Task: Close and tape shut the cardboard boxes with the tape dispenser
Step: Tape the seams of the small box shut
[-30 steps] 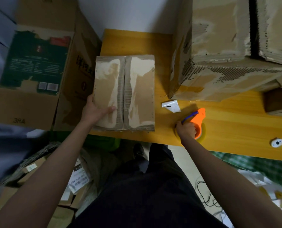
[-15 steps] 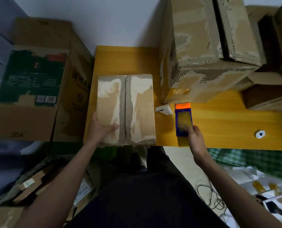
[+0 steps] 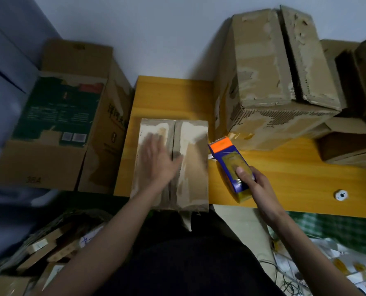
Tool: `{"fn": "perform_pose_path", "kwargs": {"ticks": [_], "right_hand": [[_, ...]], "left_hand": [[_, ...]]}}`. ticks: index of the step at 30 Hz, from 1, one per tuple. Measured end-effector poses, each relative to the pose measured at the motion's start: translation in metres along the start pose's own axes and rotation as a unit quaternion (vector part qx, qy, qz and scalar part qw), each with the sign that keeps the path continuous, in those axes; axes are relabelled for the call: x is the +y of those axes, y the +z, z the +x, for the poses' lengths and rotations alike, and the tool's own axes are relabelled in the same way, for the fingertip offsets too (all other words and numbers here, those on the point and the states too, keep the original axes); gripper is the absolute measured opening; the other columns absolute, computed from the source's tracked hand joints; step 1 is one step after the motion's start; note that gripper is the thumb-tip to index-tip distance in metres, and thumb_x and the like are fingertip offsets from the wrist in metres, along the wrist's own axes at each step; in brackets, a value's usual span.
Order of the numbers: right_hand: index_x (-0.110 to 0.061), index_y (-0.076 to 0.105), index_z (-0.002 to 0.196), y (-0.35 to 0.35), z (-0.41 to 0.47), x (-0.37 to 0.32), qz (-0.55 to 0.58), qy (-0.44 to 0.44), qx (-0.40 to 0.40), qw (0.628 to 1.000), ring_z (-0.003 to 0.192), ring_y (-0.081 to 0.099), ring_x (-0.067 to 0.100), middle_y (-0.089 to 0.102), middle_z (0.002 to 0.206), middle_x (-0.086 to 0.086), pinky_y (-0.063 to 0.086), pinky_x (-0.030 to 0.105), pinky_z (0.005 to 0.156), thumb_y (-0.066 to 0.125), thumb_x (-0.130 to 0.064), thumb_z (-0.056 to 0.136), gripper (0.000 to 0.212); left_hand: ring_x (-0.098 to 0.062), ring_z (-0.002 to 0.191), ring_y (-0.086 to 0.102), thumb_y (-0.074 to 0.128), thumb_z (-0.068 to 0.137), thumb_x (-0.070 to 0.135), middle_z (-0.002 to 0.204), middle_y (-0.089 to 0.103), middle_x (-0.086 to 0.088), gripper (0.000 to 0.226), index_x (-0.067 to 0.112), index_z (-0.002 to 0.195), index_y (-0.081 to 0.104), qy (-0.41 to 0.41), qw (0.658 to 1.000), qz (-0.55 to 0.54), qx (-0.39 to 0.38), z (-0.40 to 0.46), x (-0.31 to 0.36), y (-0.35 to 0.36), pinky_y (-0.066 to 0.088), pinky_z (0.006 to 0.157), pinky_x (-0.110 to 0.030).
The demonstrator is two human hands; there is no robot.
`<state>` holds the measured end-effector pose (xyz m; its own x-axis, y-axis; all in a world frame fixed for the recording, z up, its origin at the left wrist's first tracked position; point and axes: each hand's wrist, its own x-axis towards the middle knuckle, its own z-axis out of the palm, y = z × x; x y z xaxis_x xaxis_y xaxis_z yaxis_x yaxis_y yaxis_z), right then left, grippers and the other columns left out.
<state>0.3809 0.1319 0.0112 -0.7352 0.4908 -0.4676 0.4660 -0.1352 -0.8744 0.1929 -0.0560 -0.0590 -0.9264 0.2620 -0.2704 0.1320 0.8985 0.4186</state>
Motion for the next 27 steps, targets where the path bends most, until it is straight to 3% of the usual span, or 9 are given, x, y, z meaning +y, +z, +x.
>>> {"fn": "perform_pose_path", "kwargs": {"ticks": [2, 4, 7, 10, 13, 16, 20, 27], "right_hand": [[-0.021, 0.066, 0.118, -0.006, 0.003, -0.003, 0.022, -0.003, 0.005, 1.000, 0.093, 0.071, 0.009, 0.076, 0.102, -0.006, 0.050, 0.021, 0.076, 0.067, -0.047, 0.091, 0.037], [-0.022, 0.066, 0.116, -0.012, 0.004, -0.005, 0.027, 0.001, 0.018, 0.999, 0.092, 0.071, 0.010, 0.076, 0.102, -0.006, 0.050, 0.023, 0.078, 0.067, -0.049, 0.087, 0.039], [-0.025, 0.064, 0.100, -0.024, 0.004, -0.003, 0.019, 0.004, 0.031, 0.999, 0.079, 0.069, -0.002, 0.074, 0.087, -0.016, 0.051, 0.013, 0.072, 0.063, -0.033, 0.097, 0.008], [-0.028, 0.059, 0.092, -0.031, 0.003, 0.002, 0.010, 0.001, 0.031, 0.999, 0.073, 0.066, -0.008, 0.066, 0.083, -0.021, 0.048, 0.004, 0.067, 0.062, -0.024, 0.099, 0.008], [-0.028, 0.059, 0.107, -0.039, 0.004, 0.007, 0.028, 0.019, 0.015, 0.999, 0.084, 0.064, -0.011, 0.066, 0.100, -0.016, 0.045, 0.007, 0.074, 0.061, -0.028, 0.097, 0.010], [-0.008, 0.063, 0.110, -0.042, 0.004, 0.008, 0.026, -0.001, -0.020, 0.999, 0.093, 0.066, 0.016, 0.070, 0.101, 0.007, 0.046, 0.026, 0.082, 0.062, -0.033, 0.095, 0.029], [-0.007, 0.063, 0.117, -0.042, 0.009, 0.011, 0.036, 0.001, -0.048, 0.998, 0.104, 0.064, 0.027, 0.069, 0.112, 0.010, 0.047, 0.035, 0.089, 0.057, -0.027, 0.095, 0.031], [-0.009, 0.063, 0.117, -0.042, 0.009, 0.019, 0.014, -0.005, -0.100, 0.995, 0.099, 0.065, 0.017, 0.069, 0.109, 0.007, 0.051, 0.020, 0.079, 0.061, -0.031, 0.090, 0.034]], "left_hand": [[-0.036, 0.154, -0.012, 0.060, 0.082, 0.072, 0.168, -0.013, -0.011, 0.112, 0.020, 0.161, 0.001, 0.025, 0.998, 0.053, -0.037, 0.007, 0.038, 0.016, 0.001, 0.125, -0.054], [-0.043, 0.152, -0.015, 0.063, 0.075, 0.077, 0.166, -0.017, -0.017, 0.123, 0.018, 0.160, -0.004, -0.003, 0.994, 0.067, -0.091, 0.015, 0.064, 0.030, -0.002, 0.122, -0.060], [-0.048, 0.149, -0.020, 0.070, 0.067, 0.078, 0.162, -0.024, -0.024, 0.139, 0.016, 0.158, -0.015, -0.024, 0.988, 0.088, -0.121, 0.024, 0.082, 0.041, -0.003, 0.119, -0.064], [-0.047, 0.149, -0.021, 0.073, 0.064, 0.077, 0.161, -0.027, -0.025, 0.144, 0.016, 0.157, -0.019, -0.006, 0.987, 0.103, -0.123, 0.024, 0.078, 0.045, -0.005, 0.120, -0.060], [-0.044, 0.149, -0.023, 0.074, 0.066, 0.073, 0.162, -0.028, -0.022, 0.142, 0.018, 0.158, -0.019, 0.056, 0.979, 0.132, -0.141, 0.019, 0.061, 0.044, -0.006, 0.122, -0.057], [-0.040, 0.150, -0.025, 0.075, 0.064, 0.072, 0.163, -0.028, -0.019, 0.142, 0.021, 0.157, -0.019, 0.147, 0.961, 0.170, -0.160, 0.011, 0.034, 0.040, -0.008, 0.121, -0.055], [-0.032, 0.149, -0.031, 0.077, 0.064, 0.070, 0.163, -0.031, -0.011, 0.141, 0.024, 0.158, -0.017, 0.257, 0.927, 0.193, -0.190, 0.002, 0.006, 0.028, -0.009, 0.124, -0.052], [-0.021, 0.149, -0.032, 0.081, 0.061, 0.064, 0.163, -0.032, -0.002, 0.144, 0.024, 0.159, -0.017, 0.398, 0.857, 0.242, -0.219, -0.005, -0.026, 0.014, -0.015, 0.123, -0.041]]}}
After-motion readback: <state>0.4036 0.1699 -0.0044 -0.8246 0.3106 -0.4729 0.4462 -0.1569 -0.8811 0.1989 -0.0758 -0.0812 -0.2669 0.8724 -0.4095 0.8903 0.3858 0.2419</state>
